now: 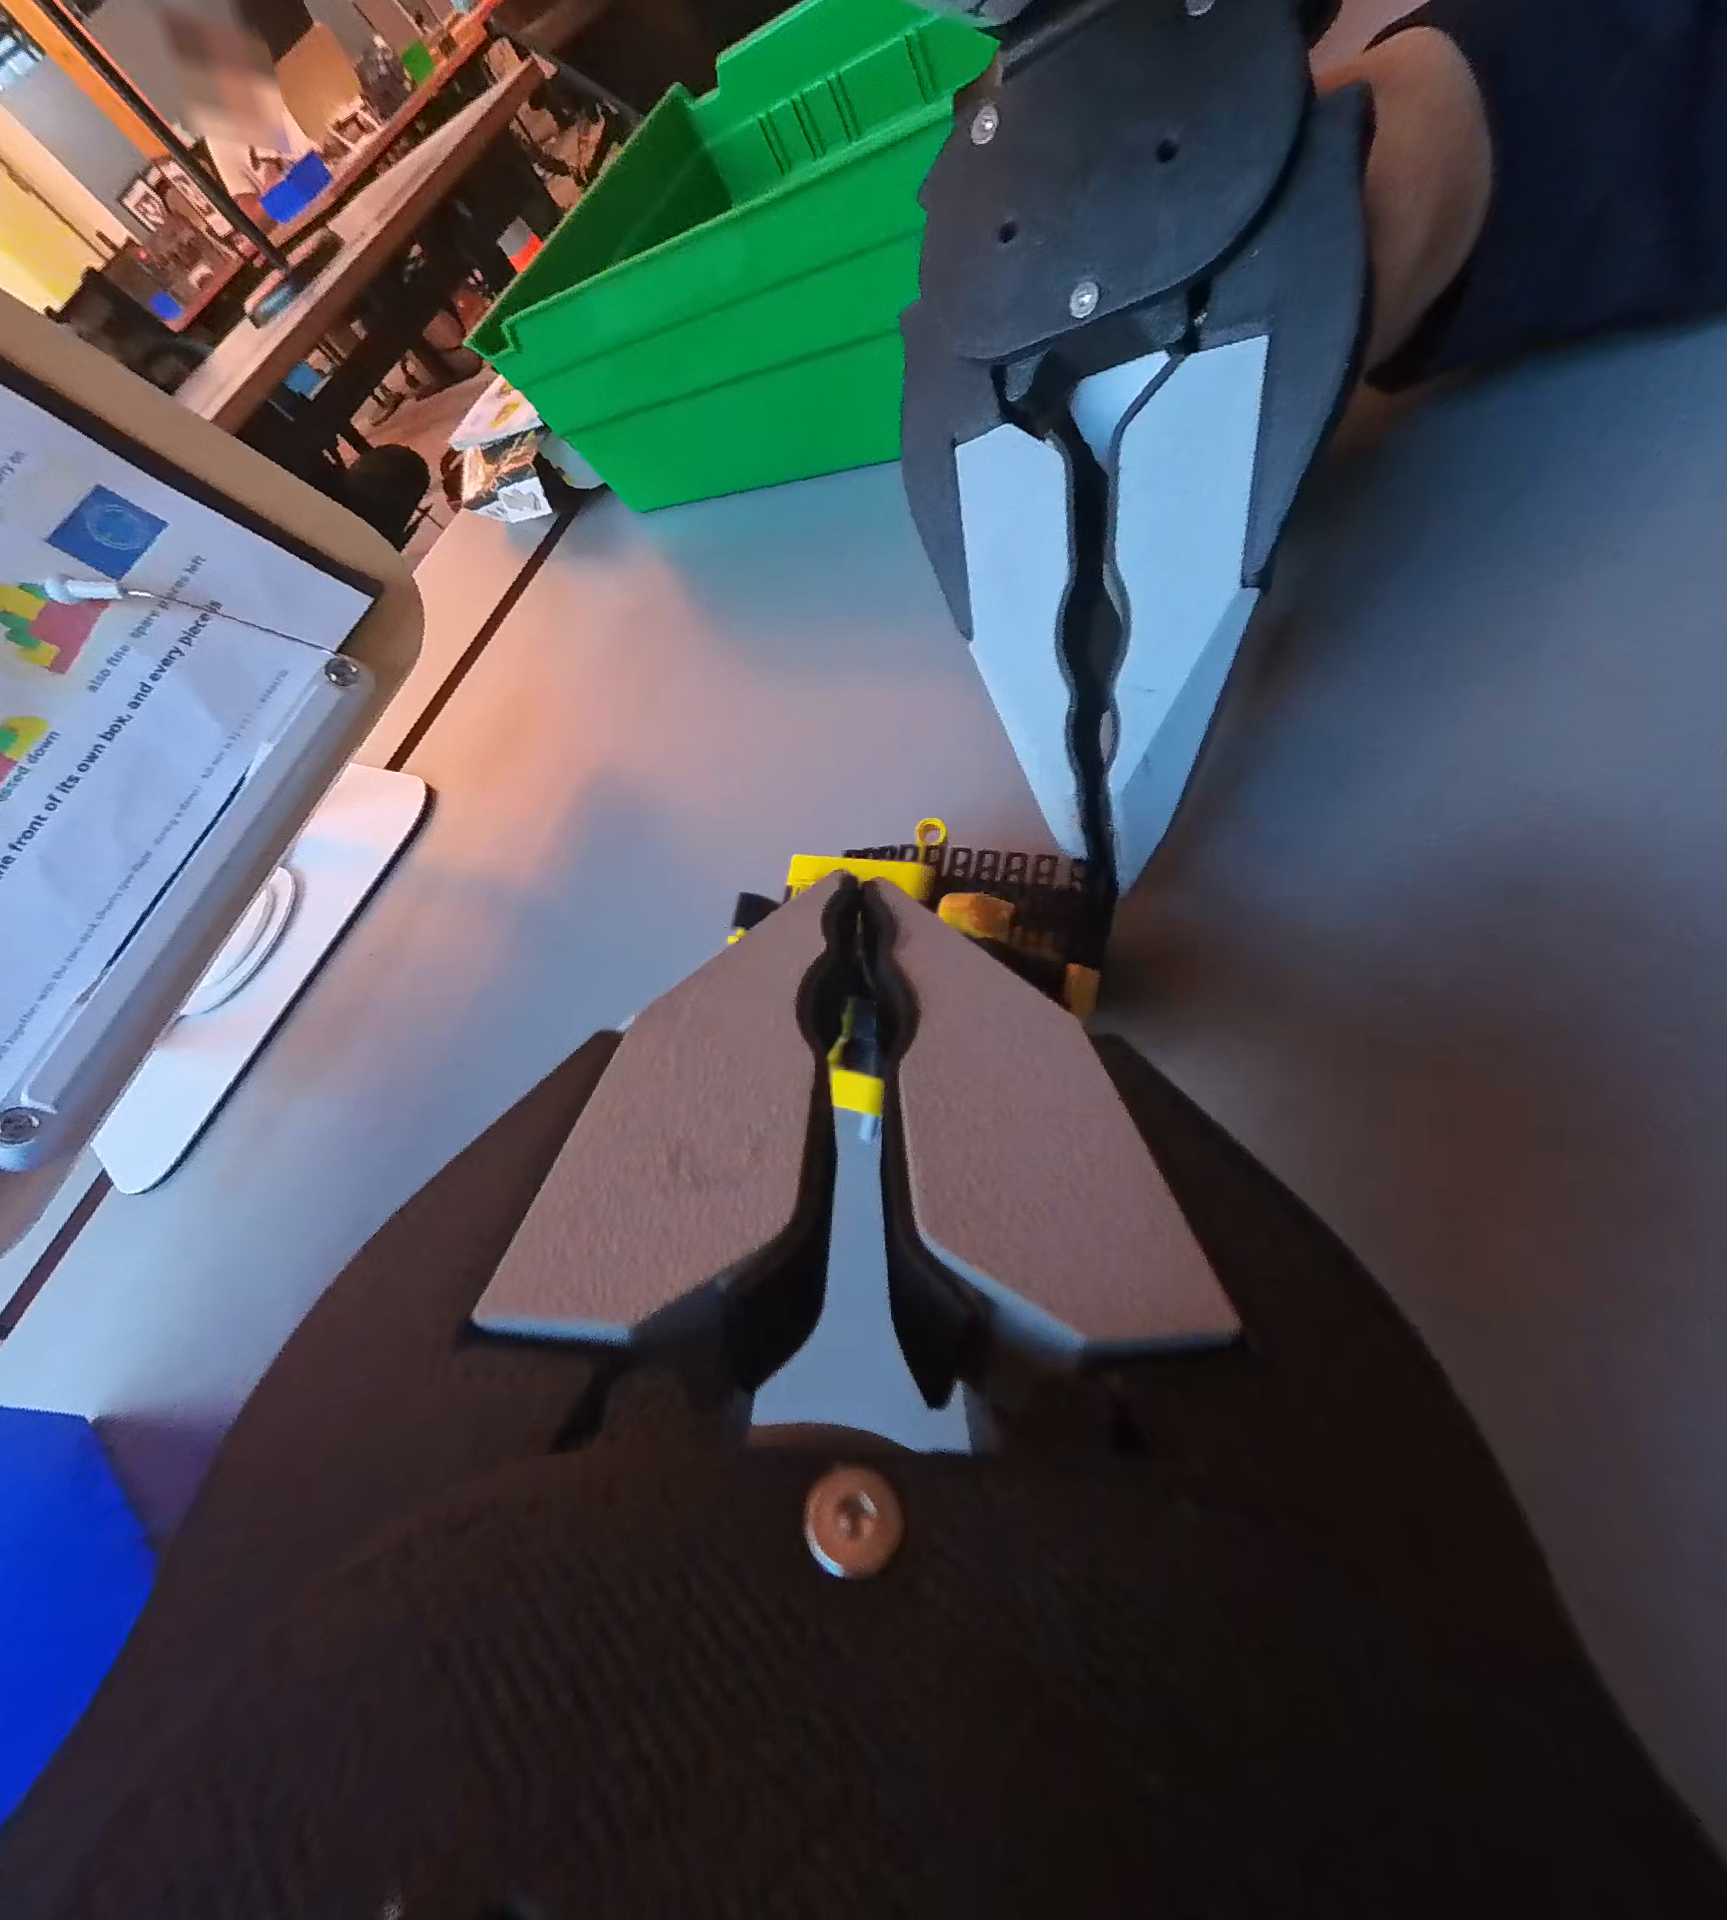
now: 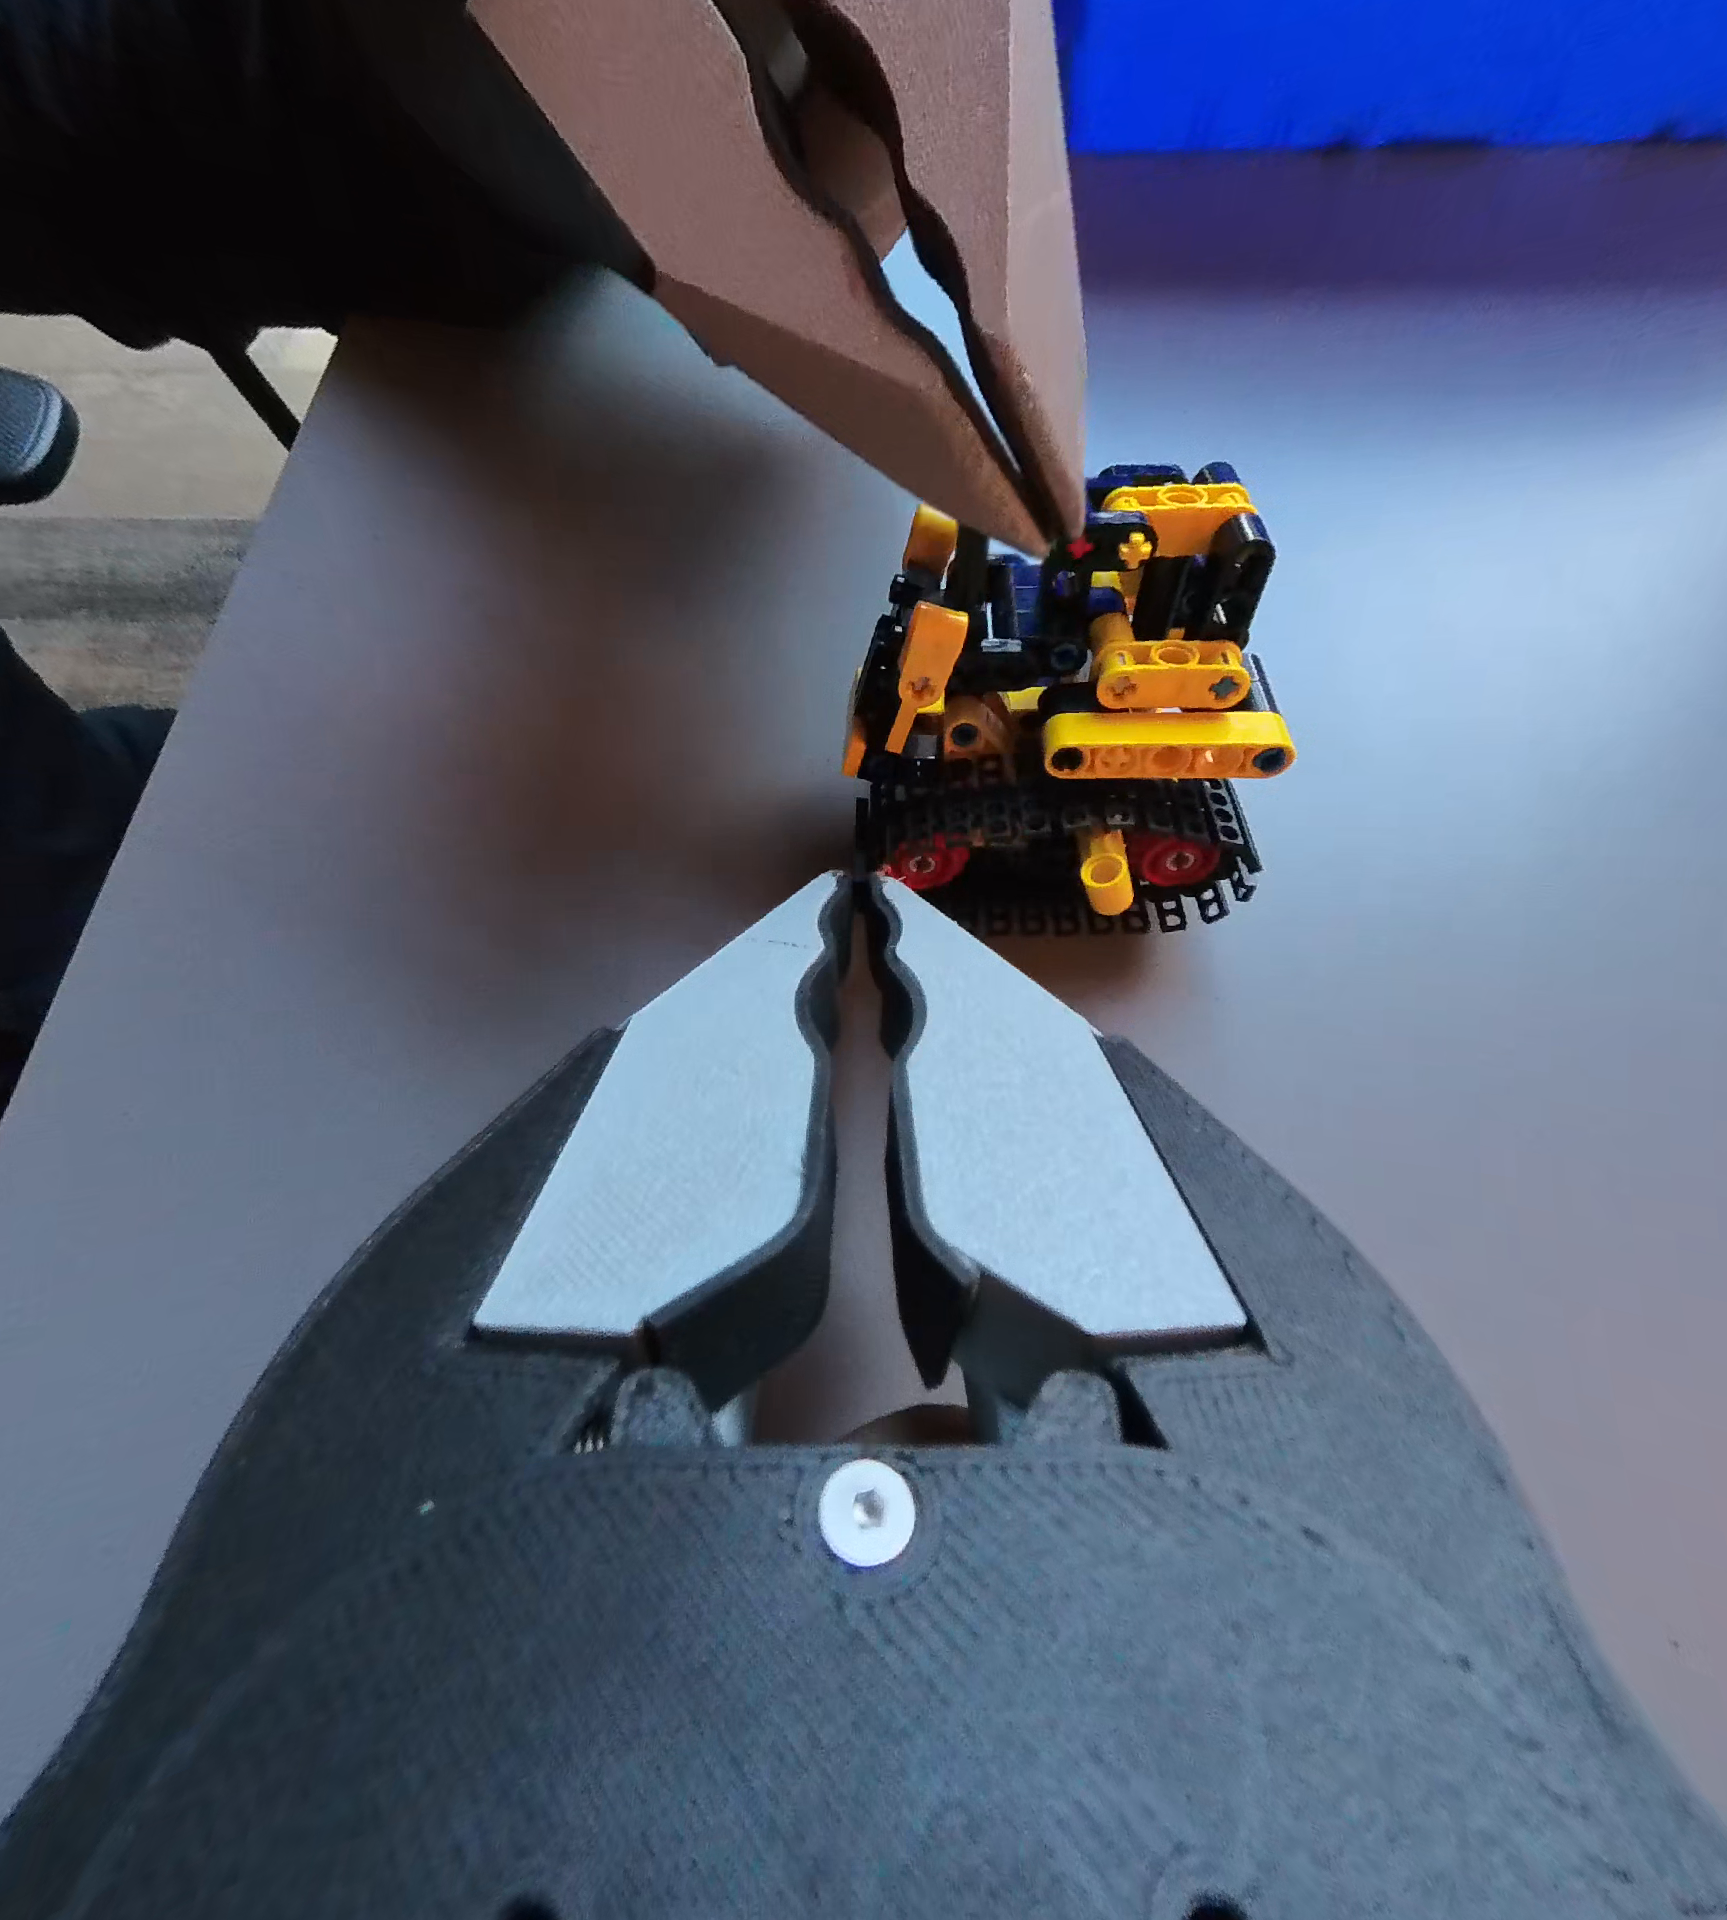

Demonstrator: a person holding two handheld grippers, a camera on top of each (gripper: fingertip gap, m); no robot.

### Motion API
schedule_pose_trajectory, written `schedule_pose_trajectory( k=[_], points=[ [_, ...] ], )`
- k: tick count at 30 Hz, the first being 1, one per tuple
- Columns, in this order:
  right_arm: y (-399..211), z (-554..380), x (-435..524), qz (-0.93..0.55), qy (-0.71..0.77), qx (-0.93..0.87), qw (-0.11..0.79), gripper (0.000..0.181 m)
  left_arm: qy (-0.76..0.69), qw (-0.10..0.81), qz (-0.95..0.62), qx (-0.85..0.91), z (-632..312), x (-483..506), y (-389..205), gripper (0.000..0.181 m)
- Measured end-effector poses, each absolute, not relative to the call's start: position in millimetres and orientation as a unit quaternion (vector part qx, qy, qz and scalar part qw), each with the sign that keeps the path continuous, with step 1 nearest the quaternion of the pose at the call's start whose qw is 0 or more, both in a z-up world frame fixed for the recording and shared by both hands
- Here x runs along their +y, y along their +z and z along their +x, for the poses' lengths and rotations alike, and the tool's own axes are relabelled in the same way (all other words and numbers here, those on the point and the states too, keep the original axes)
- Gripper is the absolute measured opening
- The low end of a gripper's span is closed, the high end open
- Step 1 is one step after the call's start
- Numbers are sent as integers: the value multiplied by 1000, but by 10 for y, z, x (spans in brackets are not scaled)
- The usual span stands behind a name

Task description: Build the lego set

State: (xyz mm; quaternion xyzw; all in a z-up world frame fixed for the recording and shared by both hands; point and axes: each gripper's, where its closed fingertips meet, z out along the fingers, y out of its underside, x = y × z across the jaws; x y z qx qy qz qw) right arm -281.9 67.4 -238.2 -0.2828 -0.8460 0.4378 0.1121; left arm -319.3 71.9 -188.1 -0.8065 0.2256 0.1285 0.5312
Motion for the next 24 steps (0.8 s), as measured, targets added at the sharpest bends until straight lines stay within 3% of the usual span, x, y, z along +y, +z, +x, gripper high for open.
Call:
schedule_pose_trajectory(
  k=[24],
  points=[
    [-2332,-2758,627,-279,457,-840,91,0,180,486,-831,200,-3482,685,-2040,0]
  ],
)
